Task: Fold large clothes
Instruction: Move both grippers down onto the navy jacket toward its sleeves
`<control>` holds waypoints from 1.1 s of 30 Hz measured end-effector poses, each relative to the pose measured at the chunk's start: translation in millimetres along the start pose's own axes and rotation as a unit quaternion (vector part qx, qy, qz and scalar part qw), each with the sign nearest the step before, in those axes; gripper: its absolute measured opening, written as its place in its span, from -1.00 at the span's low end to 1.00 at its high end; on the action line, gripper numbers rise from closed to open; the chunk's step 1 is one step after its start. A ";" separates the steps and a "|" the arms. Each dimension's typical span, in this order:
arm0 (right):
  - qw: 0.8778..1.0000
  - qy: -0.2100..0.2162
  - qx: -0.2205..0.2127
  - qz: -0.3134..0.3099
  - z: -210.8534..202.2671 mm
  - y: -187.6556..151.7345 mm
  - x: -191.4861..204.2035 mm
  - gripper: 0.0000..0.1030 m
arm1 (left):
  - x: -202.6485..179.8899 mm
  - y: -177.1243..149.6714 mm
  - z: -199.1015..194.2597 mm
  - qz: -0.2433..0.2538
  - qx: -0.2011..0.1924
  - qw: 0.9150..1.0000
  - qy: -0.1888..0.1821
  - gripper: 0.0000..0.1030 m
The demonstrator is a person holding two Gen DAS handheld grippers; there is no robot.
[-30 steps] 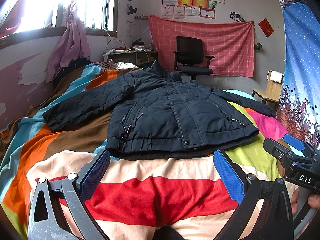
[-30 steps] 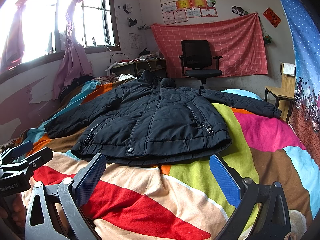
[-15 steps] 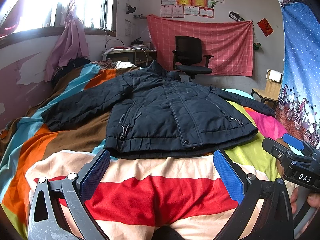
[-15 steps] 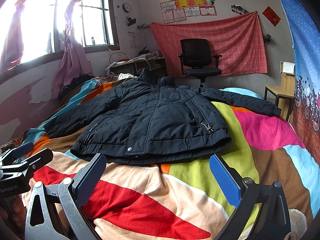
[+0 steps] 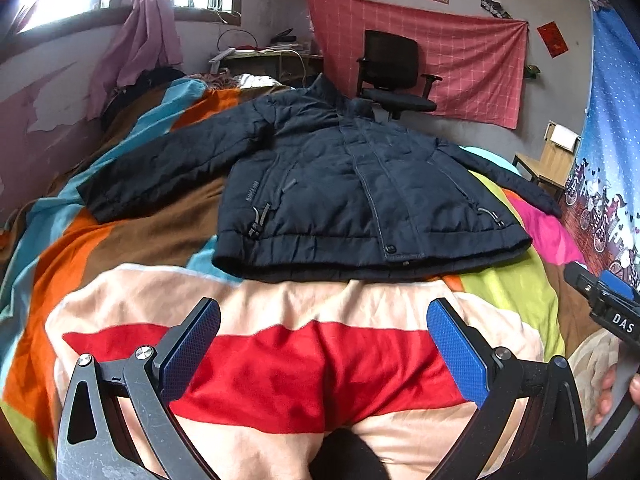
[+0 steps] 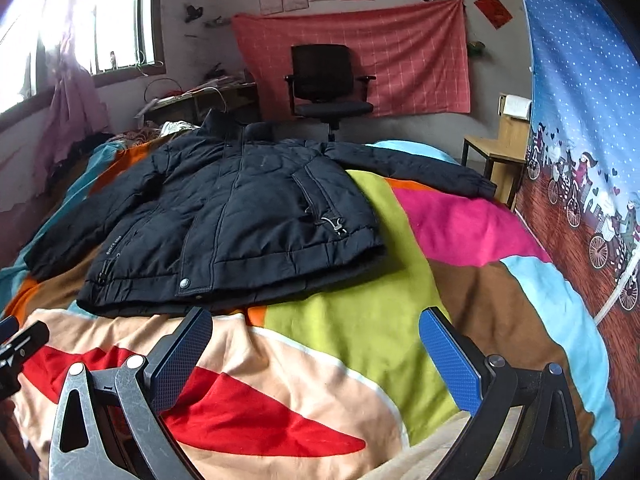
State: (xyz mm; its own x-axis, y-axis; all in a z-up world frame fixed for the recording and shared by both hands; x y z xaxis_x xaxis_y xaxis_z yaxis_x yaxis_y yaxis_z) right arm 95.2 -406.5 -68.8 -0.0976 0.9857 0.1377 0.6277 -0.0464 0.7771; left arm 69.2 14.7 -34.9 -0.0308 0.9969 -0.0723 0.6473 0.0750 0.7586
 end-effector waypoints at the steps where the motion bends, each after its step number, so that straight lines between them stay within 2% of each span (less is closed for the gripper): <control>1: 1.000 0.002 0.000 0.001 -3.4 3.7 -2.2 1.00 | 1.3 3.5 -2.7 0.000 -0.003 1.000 0.003 0.96; 5: 1.000 0.009 -0.012 -0.001 -12.4 20.4 -7.8 1.00 | 3.7 24.6 -13.2 -0.002 -0.008 1.000 0.007 0.96; 10: 0.999 0.012 -0.047 -0.016 -22.9 46.8 -17.2 1.00 | 3.3 60.9 -18.4 -0.023 0.007 0.999 -0.027 0.96; 14: 0.997 -0.004 -0.065 -0.034 -9.4 69.2 -27.8 1.00 | -3.4 98.5 -7.8 -0.012 0.020 0.999 -0.034 0.96; 17: 0.997 -0.022 -0.056 -0.046 12.8 84.5 -35.2 1.00 | -12.8 118.5 7.1 0.003 0.042 0.998 -0.040 0.96; 20: 0.997 -0.033 -0.052 -0.051 35.5 100.1 -44.1 1.00 | -22.2 138.4 29.9 0.006 0.076 0.996 -0.049 0.96; 23: 0.998 -0.033 -0.039 -0.047 67.8 116.0 -52.8 1.00 | -29.5 155.7 60.0 0.000 0.116 0.992 -0.047 0.96; 25: 0.998 -0.033 -0.023 -0.037 93.0 124.2 -59.9 1.00 | -35.9 169.4 87.3 0.015 0.138 0.990 -0.038 0.96; 29: 0.999 -0.037 0.021 -0.018 152.4 130.6 -79.0 1.00 | -48.8 187.0 143.8 0.061 0.151 0.987 -0.017 0.96; 33: 0.998 -0.056 0.005 0.008 197.5 137.5 -109.1 1.00 | -63.5 195.1 215.8 0.097 0.152 0.982 -0.050 0.96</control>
State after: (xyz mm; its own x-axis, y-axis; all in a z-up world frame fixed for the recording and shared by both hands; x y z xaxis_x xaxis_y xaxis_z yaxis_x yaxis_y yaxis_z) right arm 344.6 -488.4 -98.3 -0.0013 0.9968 0.0798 0.6357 -0.0608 0.7696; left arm 361.8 -39.0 -22.1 0.1807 0.9833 -0.0195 0.8312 -0.1421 0.5376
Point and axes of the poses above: each gripper's, at about its wrist camera, not at the fingertips, and z roughly the way its jaws point, x to its left, y to its top, the point moved 6 cm from there along z, roughly the way its jaws point, and after that the axes turned 1 degree about x, right-handed, at the moved point
